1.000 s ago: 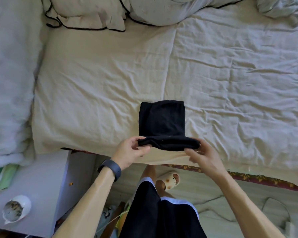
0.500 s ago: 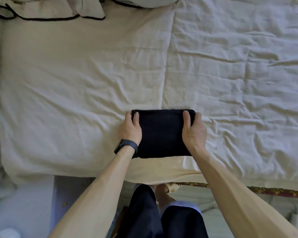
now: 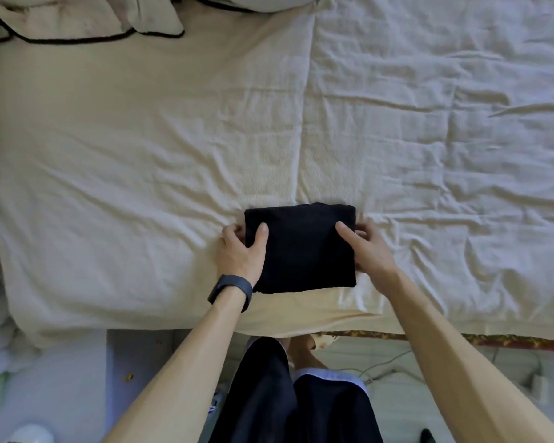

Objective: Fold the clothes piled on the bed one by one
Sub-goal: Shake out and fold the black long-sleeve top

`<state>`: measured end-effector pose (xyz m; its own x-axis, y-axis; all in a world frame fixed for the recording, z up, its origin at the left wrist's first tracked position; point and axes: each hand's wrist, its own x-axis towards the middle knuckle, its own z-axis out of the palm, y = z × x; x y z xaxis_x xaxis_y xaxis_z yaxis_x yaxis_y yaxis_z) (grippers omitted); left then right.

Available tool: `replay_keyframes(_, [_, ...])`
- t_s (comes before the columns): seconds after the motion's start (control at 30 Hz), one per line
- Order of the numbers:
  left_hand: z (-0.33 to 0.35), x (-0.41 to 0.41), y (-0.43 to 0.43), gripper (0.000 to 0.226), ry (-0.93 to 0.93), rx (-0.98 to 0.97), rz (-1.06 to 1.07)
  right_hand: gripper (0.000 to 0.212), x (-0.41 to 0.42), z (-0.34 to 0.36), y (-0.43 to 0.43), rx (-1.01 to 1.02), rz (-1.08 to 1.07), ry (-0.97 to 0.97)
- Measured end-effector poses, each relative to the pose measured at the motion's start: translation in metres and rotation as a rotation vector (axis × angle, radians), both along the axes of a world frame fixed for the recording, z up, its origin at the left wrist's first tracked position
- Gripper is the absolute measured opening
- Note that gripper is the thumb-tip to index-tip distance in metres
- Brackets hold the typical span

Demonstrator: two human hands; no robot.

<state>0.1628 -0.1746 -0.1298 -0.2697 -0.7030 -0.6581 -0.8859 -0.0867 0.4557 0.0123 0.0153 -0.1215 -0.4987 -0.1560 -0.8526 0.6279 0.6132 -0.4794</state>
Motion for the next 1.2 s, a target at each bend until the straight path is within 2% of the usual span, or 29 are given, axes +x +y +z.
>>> replay_keyframes(0.13, [-0.002, 0.01, -0.015, 0.036, 0.091, 0.409, 0.192, 0.044, -0.013, 0.0, 0.015, -0.126, 0.078, -0.124])
replay_keyframes(0.23, [-0.004, 0.012, -0.026, 0.028, 0.157, 0.568, 0.245, 0.045, -0.02, -0.004, 0.009, -0.189, 0.077, -0.189])
replay_keyframes(0.47, [0.011, 0.009, -0.027, 0.018, 0.291, 0.574, 0.22, 0.034, -0.023, 0.009, 0.014, -0.251, 0.034, -0.154])
replay_keyframes(0.7, [0.088, -0.038, -0.002, 0.018, 0.409, 0.547, 0.125, 0.029, -0.023, 0.097, 0.071, -0.351, -0.134, 0.044])
replay_keyframes(0.83, [0.154, -0.085, 0.051, 0.016, 0.508, 0.539, -0.036, 0.033, -0.024, 0.173, 0.14, -0.399, -0.258, 0.217])
replay_keyframes(0.97, [0.235, -0.133, 0.143, 0.014, 0.615, 0.551, -0.23, 0.046, -0.011, 0.255, 0.227, -0.447, -0.412, 0.388])
replay_keyframes(1.07, [0.297, -0.164, 0.225, 0.011, 0.682, 0.659, -0.373, 0.045, 0.001, 0.316, 0.307, -0.508, -0.509, 0.446])
replay_keyframes(1.2, [0.362, -0.195, 0.322, 0.038, 0.673, 0.838, -0.553, 0.044, 0.018, 0.378, 0.415, -0.565, -0.62, 0.554])
